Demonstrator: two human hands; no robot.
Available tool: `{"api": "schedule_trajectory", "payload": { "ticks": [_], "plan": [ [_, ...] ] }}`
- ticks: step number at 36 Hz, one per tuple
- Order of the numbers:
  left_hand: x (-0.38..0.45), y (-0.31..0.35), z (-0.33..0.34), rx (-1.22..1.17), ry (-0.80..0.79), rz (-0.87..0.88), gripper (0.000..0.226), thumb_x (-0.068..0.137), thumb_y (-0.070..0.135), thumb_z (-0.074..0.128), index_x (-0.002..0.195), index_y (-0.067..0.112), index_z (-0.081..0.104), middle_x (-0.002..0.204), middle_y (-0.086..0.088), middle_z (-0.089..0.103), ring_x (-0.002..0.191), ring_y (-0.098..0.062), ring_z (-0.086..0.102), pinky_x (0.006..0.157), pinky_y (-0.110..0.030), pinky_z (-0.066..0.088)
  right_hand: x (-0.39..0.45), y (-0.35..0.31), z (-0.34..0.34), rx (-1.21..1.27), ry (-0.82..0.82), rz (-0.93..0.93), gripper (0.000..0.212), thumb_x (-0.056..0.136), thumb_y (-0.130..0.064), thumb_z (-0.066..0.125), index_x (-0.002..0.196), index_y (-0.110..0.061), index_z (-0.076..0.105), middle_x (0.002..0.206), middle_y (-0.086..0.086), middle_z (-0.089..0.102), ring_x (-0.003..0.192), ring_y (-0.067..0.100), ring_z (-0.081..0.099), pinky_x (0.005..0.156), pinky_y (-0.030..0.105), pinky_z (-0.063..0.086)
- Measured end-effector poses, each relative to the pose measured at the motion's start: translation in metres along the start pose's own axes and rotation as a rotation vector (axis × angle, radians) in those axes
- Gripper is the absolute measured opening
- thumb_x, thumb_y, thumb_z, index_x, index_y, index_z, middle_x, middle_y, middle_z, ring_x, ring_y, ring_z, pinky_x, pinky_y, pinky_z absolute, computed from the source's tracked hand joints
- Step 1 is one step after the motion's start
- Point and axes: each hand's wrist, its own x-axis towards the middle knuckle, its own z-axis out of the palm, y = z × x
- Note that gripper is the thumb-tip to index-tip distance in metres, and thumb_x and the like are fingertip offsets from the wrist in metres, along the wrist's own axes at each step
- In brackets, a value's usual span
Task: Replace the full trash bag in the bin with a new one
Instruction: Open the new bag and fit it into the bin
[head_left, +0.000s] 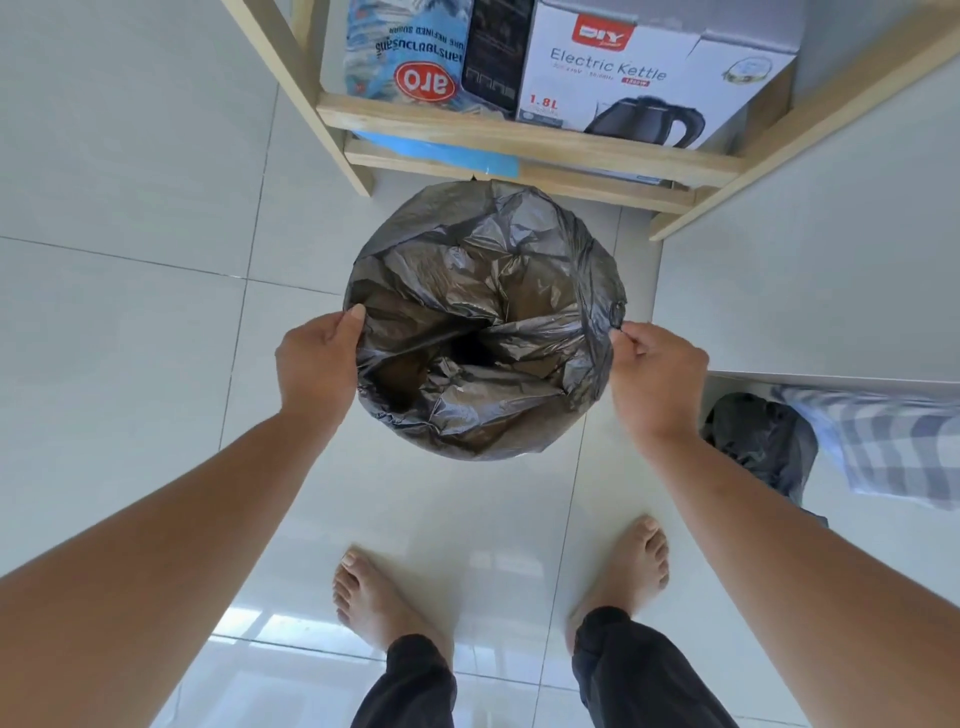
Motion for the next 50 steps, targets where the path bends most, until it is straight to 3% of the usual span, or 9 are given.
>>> {"api": "schedule_trajectory", "payload": {
  "ticks": [7, 12, 16, 19, 24, 29, 39, 45, 50],
  "plan": [
    [-0.004, 0.002, -0.003, 0.133, 0.014, 0.032, 0.047, 0.098, 0.037, 0.047, 0.061, 0.008, 0.047, 0.061, -0.007, 0.051, 0.065, -0.029, 0.048, 0.060, -0.032, 0.034, 0.016, 0.010, 0.000, 0.498, -0.173, 0.648, 0.025, 0.094, -0.009, 0.052, 0.074, 0.004, 0.061, 0.074, 0.031, 0.063, 0.059, 0.040, 0.068, 0.062, 0.050, 0.062],
    [-0.028, 0.013, 0.003, 0.346, 0.214, 0.374, 0.037, 0.087, 0.008, 0.053, 0.124, 0.010, 0.058, 0.123, -0.013, 0.053, 0.115, -0.029, 0.048, 0.100, -0.036, 0.039, 0.022, 0.012, 0.000, 0.514, -0.420, 0.834, 0.030, 0.096, -0.002, 0.041, 0.075, -0.011, 0.061, 0.081, 0.012, 0.066, 0.050, 0.016, 0.068, 0.041, 0.021, 0.053],
    [-0.037, 0.032, 0.021, 0.279, -0.002, 0.705, 0.026, 0.090, 0.009, 0.053, 0.112, 0.010, 0.067, 0.110, -0.008, 0.060, 0.104, -0.022, 0.055, 0.091, -0.031, 0.046, 0.032, 0.011, 0.004, -0.058, -0.107, 0.405, 0.027, 0.090, 0.000, 0.041, 0.089, -0.007, 0.067, 0.102, 0.014, 0.068, 0.103, 0.031, 0.063, 0.076, 0.026, 0.048],
    [-0.028, 0.039, 0.043, 0.326, -0.328, 0.680, 0.030, 0.097, 0.022, 0.052, 0.121, 0.010, 0.067, 0.112, -0.003, 0.067, 0.106, -0.017, 0.061, 0.094, -0.024, 0.045, 0.019, -0.016, 0.002, 0.042, 0.166, -0.107, 0.029, 0.079, 0.008, 0.043, 0.090, -0.002, 0.068, 0.092, 0.013, 0.066, 0.091, 0.026, 0.059, 0.080, 0.020, 0.038],
    [-0.001, 0.033, 0.078, 0.437, -0.554, 0.585, 0.041, 0.095, 0.022, 0.058, 0.134, 0.009, 0.058, 0.136, -0.011, 0.058, 0.126, -0.028, 0.054, 0.106, -0.035, 0.042, 0.003, -0.042, 0.030, -0.171, -0.397, -0.605, 0.036, 0.076, 0.013, 0.047, 0.096, -0.002, 0.072, 0.097, 0.010, 0.064, 0.096, 0.026, 0.055, 0.083, 0.030, 0.048],
    [0.025, 0.014, 0.107, 0.964, -0.615, 0.532, 0.100, 0.080, 0.053, 0.069, 0.156, 0.011, 0.020, 0.165, -0.012, 0.011, 0.152, -0.029, 0.010, 0.124, -0.044, 0.012, 0.018, -0.026, 0.079, -0.580, -0.791, -0.534, 0.051, 0.086, -0.013, 0.057, 0.136, -0.008, 0.049, 0.136, 0.010, 0.050, 0.134, 0.029, 0.038, 0.111, 0.037, 0.036],
    [0.041, -0.024, 0.143, 1.393, -0.623, 0.421, 0.078, 0.100, 0.045, 0.031, 0.156, 0.002, -0.001, 0.165, -0.016, -0.008, 0.152, -0.032, -0.012, 0.122, -0.045, -0.009, 0.034, 0.005, 0.131, -1.320, -0.956, -0.460, 0.072, 0.093, -0.043, 0.043, 0.152, -0.006, 0.024, 0.161, 0.019, 0.018, 0.150, 0.036, 0.005, 0.120, 0.050, -0.009],
    [0.040, -0.019, 0.145, 1.129, -0.671, 0.477, 0.098, 0.089, 0.052, 0.055, 0.155, -0.001, 0.005, 0.165, -0.019, 0.000, 0.153, -0.031, -0.004, 0.123, -0.040, -0.005, 0.026, 0.001, 0.139, -0.971, -0.787, -0.514, 0.073, 0.087, -0.045, 0.054, 0.147, -0.008, 0.034, 0.146, 0.015, 0.040, 0.138, 0.034, 0.029, 0.120, 0.050, 0.011],
    [0.043, -0.030, 0.140, 1.376, -0.705, 0.464, 0.074, 0.101, 0.043, 0.029, 0.156, 0.001, 0.004, 0.166, -0.015, -0.003, 0.153, -0.028, -0.008, 0.123, -0.040, -0.007, 0.034, 0.014, 0.142, -1.312, -0.948, -0.492, 0.072, 0.097, -0.042, 0.030, 0.154, -0.002, 0.014, 0.163, 0.018, 0.012, 0.151, 0.034, 0.001, 0.121, 0.048, -0.007]
  ]
}}
